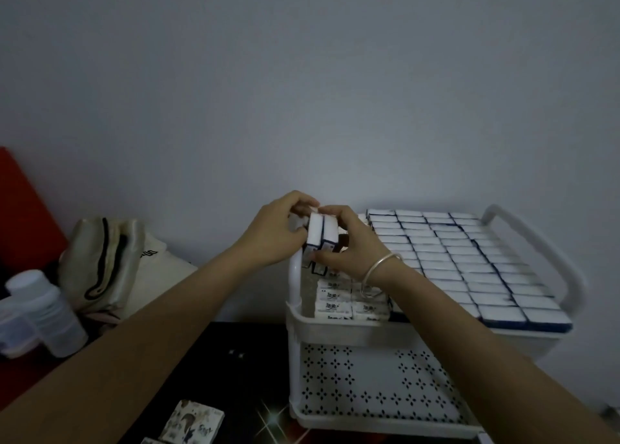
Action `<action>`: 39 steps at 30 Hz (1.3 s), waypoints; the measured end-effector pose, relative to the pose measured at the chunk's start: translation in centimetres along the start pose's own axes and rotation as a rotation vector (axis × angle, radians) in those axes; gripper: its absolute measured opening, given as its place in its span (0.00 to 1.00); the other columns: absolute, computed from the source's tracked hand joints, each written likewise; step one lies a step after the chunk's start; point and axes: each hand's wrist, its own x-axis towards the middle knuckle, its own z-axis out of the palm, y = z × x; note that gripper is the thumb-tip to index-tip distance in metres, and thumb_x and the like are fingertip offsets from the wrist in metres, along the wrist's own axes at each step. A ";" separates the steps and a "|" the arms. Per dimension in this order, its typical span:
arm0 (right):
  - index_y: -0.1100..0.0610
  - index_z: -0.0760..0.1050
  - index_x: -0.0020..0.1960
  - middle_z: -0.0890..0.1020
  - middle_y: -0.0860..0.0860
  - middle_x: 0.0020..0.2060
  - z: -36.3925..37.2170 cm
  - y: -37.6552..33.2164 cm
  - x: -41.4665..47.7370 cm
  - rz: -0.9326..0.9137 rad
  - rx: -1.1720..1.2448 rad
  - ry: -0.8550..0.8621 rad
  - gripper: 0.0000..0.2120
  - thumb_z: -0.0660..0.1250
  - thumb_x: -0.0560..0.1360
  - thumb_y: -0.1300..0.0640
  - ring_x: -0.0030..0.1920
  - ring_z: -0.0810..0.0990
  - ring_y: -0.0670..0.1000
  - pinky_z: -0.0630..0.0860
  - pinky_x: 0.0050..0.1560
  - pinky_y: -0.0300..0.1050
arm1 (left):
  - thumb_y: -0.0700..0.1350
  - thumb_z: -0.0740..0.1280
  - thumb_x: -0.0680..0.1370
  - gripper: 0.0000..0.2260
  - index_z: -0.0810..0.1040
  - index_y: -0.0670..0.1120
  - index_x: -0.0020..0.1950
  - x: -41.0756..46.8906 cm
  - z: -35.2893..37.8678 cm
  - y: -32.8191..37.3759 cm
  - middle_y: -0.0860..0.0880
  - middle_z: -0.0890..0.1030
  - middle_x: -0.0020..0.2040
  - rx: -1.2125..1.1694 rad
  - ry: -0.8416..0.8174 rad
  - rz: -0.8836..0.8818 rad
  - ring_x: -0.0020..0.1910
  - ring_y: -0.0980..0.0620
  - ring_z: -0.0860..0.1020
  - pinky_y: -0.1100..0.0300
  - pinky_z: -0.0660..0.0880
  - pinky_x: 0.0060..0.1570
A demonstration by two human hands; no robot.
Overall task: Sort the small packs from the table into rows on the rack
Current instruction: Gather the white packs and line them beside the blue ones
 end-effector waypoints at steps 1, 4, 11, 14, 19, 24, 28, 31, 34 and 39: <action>0.52 0.67 0.65 0.76 0.44 0.50 0.2 0.2 0.1 0.017 0.022 0.025 0.30 0.76 0.67 0.60 0.44 0.79 0.43 0.79 0.43 0.37 | 0.35 0.66 0.75 0.15 0.74 0.49 0.60 -0.1 0.2 0.0 0.52 0.79 0.54 -0.031 0.074 -0.014 0.54 0.57 0.77 0.66 0.73 0.55; 0.53 0.71 0.62 0.80 0.51 0.51 0.1 0.6 0.5 0.161 0.178 0.119 0.26 0.76 0.68 0.57 0.47 0.82 0.51 0.82 0.44 0.47 | 0.35 0.59 0.80 0.10 0.73 0.46 0.58 -0.7 0.7 -0.5 0.48 0.79 0.53 -0.343 0.345 -0.282 0.49 0.52 0.79 0.53 0.79 0.50; 0.59 0.73 0.59 0.82 0.58 0.42 -0.7 0.4 0.6 0.412 0.501 -0.097 0.17 0.72 0.71 0.65 0.35 0.83 0.54 0.81 0.33 0.43 | 0.43 0.57 0.81 0.14 0.77 0.40 0.59 -4.3 0.3 -1.5 0.42 0.84 0.52 -0.872 0.160 -0.662 0.48 0.48 0.83 0.59 0.79 0.44; 0.56 0.71 0.60 0.82 0.56 0.44 -0.7 0.5 0.6 0.355 0.324 -0.193 0.20 0.73 0.70 0.63 0.36 0.83 0.54 0.82 0.39 0.48 | 0.45 0.53 0.82 0.16 0.77 0.40 0.59 -4.4 -0.5 -1.7 0.42 0.85 0.47 -0.730 0.126 -0.666 0.45 0.48 0.84 0.57 0.79 0.46; 0.52 0.71 0.59 0.80 0.49 0.48 -1.1 -0.5 0.8 0.126 -0.173 -0.196 0.23 0.76 0.67 0.53 0.48 0.81 0.51 0.80 0.50 0.48 | 0.54 0.51 0.84 0.22 0.79 0.41 0.55 -4.0 -1.0 -0.5 0.42 0.85 0.47 -0.606 -0.010 -0.702 0.46 0.45 0.84 0.54 0.80 0.47; 0.50 0.72 0.58 0.77 0.44 0.46 -1.2 -1.1 1.0 0.043 -0.346 -0.215 0.22 0.75 0.67 0.49 0.45 0.77 0.45 0.76 0.45 0.38 | 0.64 0.52 0.80 0.27 0.79 0.43 0.51 -2.9 -1.7 -0.1 0.43 0.85 0.40 -0.545 -0.109 -0.743 0.40 0.46 0.84 0.54 0.79 0.42; 0.50 0.72 0.60 0.78 0.46 0.50 -1.6 -0.7 1.3 0.032 -0.399 -0.263 0.26 0.75 0.66 0.45 0.48 0.78 0.48 0.78 0.52 0.47 | 0.69 0.54 0.76 0.31 0.78 0.43 0.56 -2.6 -1.9 0.2 0.41 0.85 0.46 -0.511 -0.229 -0.773 0.45 0.45 0.84 0.54 0.79 0.44; 0.48 0.71 0.63 0.78 0.45 0.52 -1.4 0.1 1.0 0.021 -0.422 -0.261 0.30 0.74 0.64 0.41 0.49 0.78 0.47 0.78 0.52 0.47 | 0.72 0.63 0.67 0.36 0.80 0.41 0.56 -2.8 -1.5 0.5 0.42 0.85 0.47 -0.440 -0.287 -0.727 0.46 0.46 0.84 0.55 0.80 0.48; 0.47 0.67 0.66 0.79 0.46 0.51 -0.8 0.7 0.3 0.034 -0.366 -0.220 0.31 0.74 0.66 0.44 0.48 0.79 0.47 0.78 0.50 0.44 | 0.70 0.70 0.61 0.35 0.83 0.42 0.52 -2.7 -1.1 1.0 0.45 0.86 0.44 -0.321 -0.269 -0.650 0.43 0.49 0.84 0.55 0.80 0.52; 0.49 0.66 0.65 0.77 0.45 0.46 -0.2 0.7 -0.4 -0.013 -0.431 -0.221 0.29 0.73 0.68 0.45 0.44 0.77 0.48 0.72 0.44 0.42 | 0.59 0.71 0.72 0.20 0.83 0.43 0.50 -2.4 -0.2 1.6 0.47 0.83 0.42 -0.079 -0.217 -0.638 0.39 0.53 0.78 0.60 0.75 0.39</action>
